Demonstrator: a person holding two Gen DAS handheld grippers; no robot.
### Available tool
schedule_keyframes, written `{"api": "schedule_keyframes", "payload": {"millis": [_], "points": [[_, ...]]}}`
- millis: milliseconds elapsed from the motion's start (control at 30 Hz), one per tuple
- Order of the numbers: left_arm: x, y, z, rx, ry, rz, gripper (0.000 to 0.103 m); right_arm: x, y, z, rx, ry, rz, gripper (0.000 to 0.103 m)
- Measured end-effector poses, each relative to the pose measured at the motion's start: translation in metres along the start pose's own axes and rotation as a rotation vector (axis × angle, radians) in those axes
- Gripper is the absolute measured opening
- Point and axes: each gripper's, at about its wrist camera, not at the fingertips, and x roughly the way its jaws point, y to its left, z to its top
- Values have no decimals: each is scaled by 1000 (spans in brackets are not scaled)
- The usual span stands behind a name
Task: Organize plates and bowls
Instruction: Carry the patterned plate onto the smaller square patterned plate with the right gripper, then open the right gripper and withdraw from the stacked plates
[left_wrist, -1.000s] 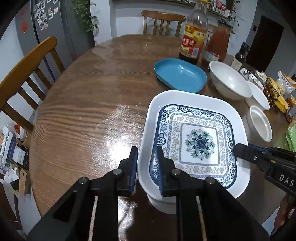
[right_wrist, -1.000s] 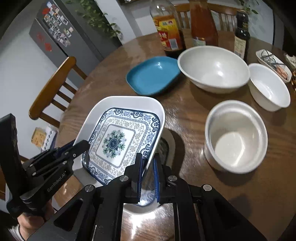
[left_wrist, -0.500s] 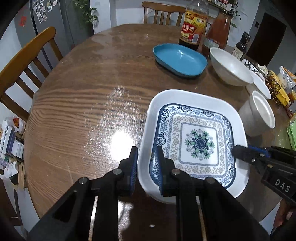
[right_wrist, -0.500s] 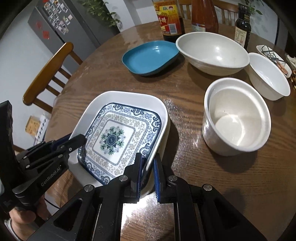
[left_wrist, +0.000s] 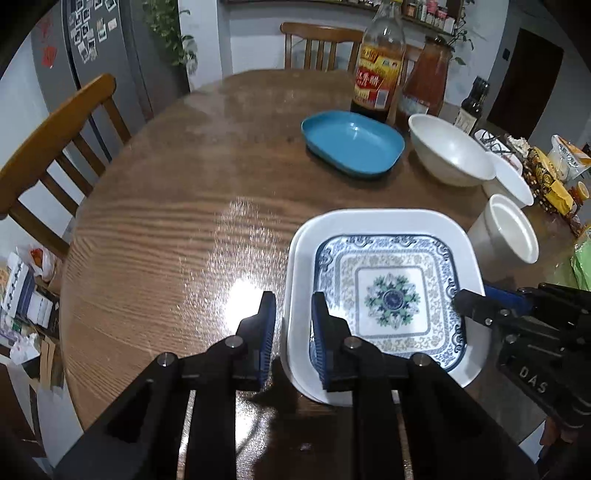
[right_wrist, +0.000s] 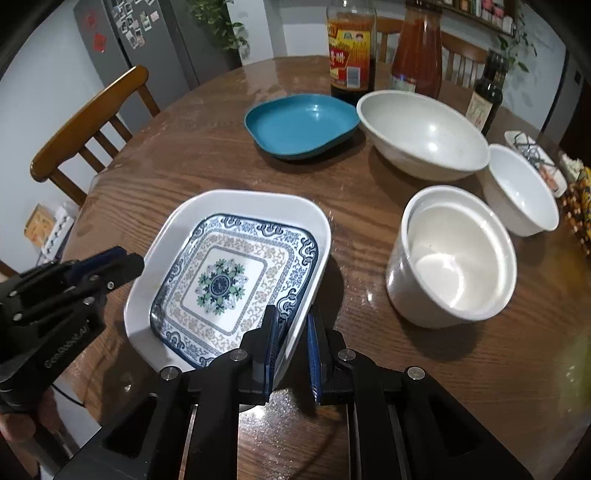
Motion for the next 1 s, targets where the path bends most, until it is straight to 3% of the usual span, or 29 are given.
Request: {"api": "schedule_keyframes", "payload": {"millis": [100, 133, 167, 233, 400, 700, 867, 1000], "points": [[-4, -1, 3, 3, -18, 2, 29, -7, 1, 2, -11, -35, -7, 32], [-5, -2, 4, 4, -23, 4, 36, -12, 2, 3, -12, -55, -3, 38], [-7, -3, 5, 6, -33, 11, 45, -15, 3, 4, -13, -68, 0, 42], [-10, -4, 8, 9, -53, 22, 53, -22, 3, 7, -11, -101, 22, 45], [-18, -7, 15, 17, -90, 34, 62, -32, -5, 18, 60, -124, 119, 46], [-20, -12, 23, 34, -106, 31, 69, -39, -13, 26, 113, -141, 121, 46], [-17, -14, 28, 34, -102, 47, 86, -41, -18, 33, 129, -144, 119, 47], [-12, -12, 33, 27, -94, 46, 88, -40, -21, 38, 142, -141, 112, 51]]}}
